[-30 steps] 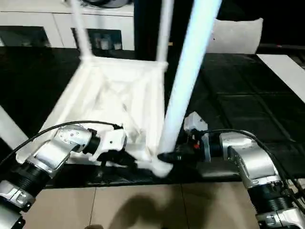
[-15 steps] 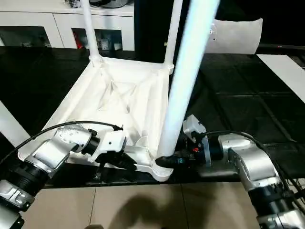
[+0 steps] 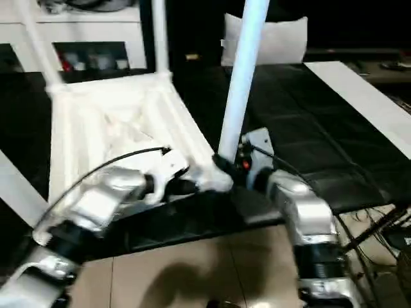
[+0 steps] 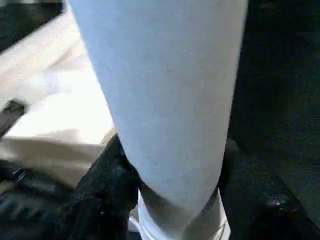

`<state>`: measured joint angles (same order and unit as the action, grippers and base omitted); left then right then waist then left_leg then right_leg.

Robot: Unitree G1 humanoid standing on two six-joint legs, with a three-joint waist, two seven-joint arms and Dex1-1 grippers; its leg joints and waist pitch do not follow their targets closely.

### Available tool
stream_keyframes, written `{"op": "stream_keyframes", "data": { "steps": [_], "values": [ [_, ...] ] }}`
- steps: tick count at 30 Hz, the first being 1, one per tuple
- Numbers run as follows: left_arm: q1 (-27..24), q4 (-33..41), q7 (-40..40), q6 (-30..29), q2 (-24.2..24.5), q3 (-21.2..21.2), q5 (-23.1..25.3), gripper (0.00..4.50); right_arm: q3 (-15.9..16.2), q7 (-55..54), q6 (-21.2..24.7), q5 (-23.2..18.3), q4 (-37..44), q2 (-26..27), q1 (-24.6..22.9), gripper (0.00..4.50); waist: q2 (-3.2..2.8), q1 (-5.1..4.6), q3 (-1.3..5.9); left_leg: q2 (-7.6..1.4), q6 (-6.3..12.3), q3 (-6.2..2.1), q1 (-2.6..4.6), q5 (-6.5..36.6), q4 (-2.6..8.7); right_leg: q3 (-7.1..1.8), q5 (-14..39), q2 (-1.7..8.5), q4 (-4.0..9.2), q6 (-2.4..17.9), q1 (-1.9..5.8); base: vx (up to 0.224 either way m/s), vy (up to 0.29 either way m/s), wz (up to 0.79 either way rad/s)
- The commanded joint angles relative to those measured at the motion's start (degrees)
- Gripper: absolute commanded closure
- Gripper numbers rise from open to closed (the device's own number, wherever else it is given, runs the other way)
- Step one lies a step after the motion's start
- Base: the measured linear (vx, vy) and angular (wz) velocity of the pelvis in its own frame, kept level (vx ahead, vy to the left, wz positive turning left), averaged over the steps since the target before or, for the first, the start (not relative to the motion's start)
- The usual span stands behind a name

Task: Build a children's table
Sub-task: Rotate leg to tighten

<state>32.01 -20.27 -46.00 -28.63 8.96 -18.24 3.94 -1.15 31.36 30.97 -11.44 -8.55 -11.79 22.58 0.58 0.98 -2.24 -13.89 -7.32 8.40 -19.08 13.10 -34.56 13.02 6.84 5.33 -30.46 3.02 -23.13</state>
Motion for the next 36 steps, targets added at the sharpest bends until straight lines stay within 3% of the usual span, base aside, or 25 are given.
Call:
{"op": "stream_keyframes", "data": {
  "steps": [1, 5, 8, 12, 17, 21, 22, 25, 32, 36],
  "values": [
    [1.8, 2.9, 2.0, 0.6, -2.9, 0.6, -1.3, 4.5, 2.0, -0.6, -2.7, -0.3, -0.3, 2.1, 0.7, 1.95, -0.11, 0.59, 4.22, 0.81, 3.83, 0.64, -1.04, 7.5, 3.41, -2.9, 24.5, 3.45, 4.33, -2.6, 4.37, 0.0, 0.0, 0.0],
    [1.7, 2.4, -0.4, 4.3, -0.6, -1.4, -0.3, 4.5, 3.0, 5.7, -3.3, -2.6, 1.6, 0.5, -1.0, 1.48, -0.05, 1.16, 4.55, 0.5, 5.58, 0.53, -1.31, 2.6, 3.4, -4.01, 17.6, 3.54, 2.54, 0.7, 4.51, 0.027, -0.006, 0.01],
    [1.6, 1.8, -2.0, 6.3, 0.9, -1.9, 0.0, 4.5, 3.3, 8.8, -4.2, -3.1, 2.3, -1.5, -1.9, 1.26, 0.07, 2.11, 4.89, 0.27, 7.76, 0.5, -1.52, -4.4, 2.93, -4.9, 8.3, 3.55, 0.32, 4.4, 4.52, 0.018, -0.004, 0.0],
    [1.4, 1.0, -6.7, 11.2, 3.7, -3.4, 0.2, 4.5, 4.2, 15.2, -6.5, -3.1, 2.2, -5.9, -2.6, 0.93, 0.22, 3.07, 4.69, 0.57, 8.08, 0.95, -1.42, -2.6, 2.93, -5.22, 10.5, 3.53, 0.31, 4.4, 4.47, 0.0, 0.0, 0.0],
    [1.3, 0.0, -19.2, 19.7, 9.1, -6.5, -1.3, 4.5, 6.3, 29.1, -7.9, -3.4, 2.2, -15.5, -2.8, 0.59, 0.21, 4.77, 3.98, 0.82, 5.85, 1.58, -0.5, 4.5, 3.29, -5.16, 22.0, 3.15, 2.13, 0.1, 3.73, 0.0, 0.0, 0.0],
    [2.1, -1.1, -23.0, 22.9, 11.2, -7.8, -1.1, 4.5, 7.7, 35.1, -8.1, -4.1, 1.9, -19.1, -2.5, 0.59, 0.15, 5.53, 3.6, 0.67, 4.95, 1.7, 0.25, 7.0, 3.49, -4.98, 25.5, 2.99, 2.86, -0.6, 3.13, 0.0, 0.0, 0.0],
    [2.2, -1.2, -23.8, 23.3, 11.5, -8.0, -1.2, 4.5, 8.0, 35.8, -8.3, -3.9, 1.7, -19.7, -2.3, 0.59, 0.13, 5.64, 3.64, 0.46, 4.51, 1.56, 0.27, 7.5, 3.62, -4.96, 26.0, 3.14, 2.79, -0.7, 3.34, 0.0, 0.0, 0.0],
    [2.6, -0.9, -29.1, 25.7, 13.9, -9.6, -1.2, 4.5, 9.8, 41.2, -8.9, -4.3, 0.5, -22.4, -1.8, 0.75, 0.6, 6.03, 3.91, 0.37, 4.51, 1.43, -0.09, 6.6, 3.62, -5.2, 24.0, 3.21, 2.25, -0.7, 3.72, 0.0, 0.0, 0.0],
    [2.5, -0.6, -34.4, 28.1, 15.6, -10.4, -2.3, 4.5, 10.8, 46.5, -6.7, -7.2, 0.8, -22.9, -1.4, 1.26, 0.43, 6.93, 4.12, 0.15, 4.65, 1.44, -0.22, 4.2, 3.58, -5.4, 21.0, 3.2, 1.54, 1.0, 3.73, 0.0, 0.0, 0.0],
    [2.5, -0.9, -34.9, 28.8, 15.9, -10.6, -2.3, 4.5, 11.5, 47.1, -6.8, -7.5, 0.7, -22.8, -1.7, 1.62, 0.58, 7.05, 4.09, 0.23, 4.1, 1.43, -0.37, 4.3, 3.6, -5.37, 21.4, 3.27, 1.52, 0.9, 3.86, 0.0, 0.0, 0.0]
  ]
}}
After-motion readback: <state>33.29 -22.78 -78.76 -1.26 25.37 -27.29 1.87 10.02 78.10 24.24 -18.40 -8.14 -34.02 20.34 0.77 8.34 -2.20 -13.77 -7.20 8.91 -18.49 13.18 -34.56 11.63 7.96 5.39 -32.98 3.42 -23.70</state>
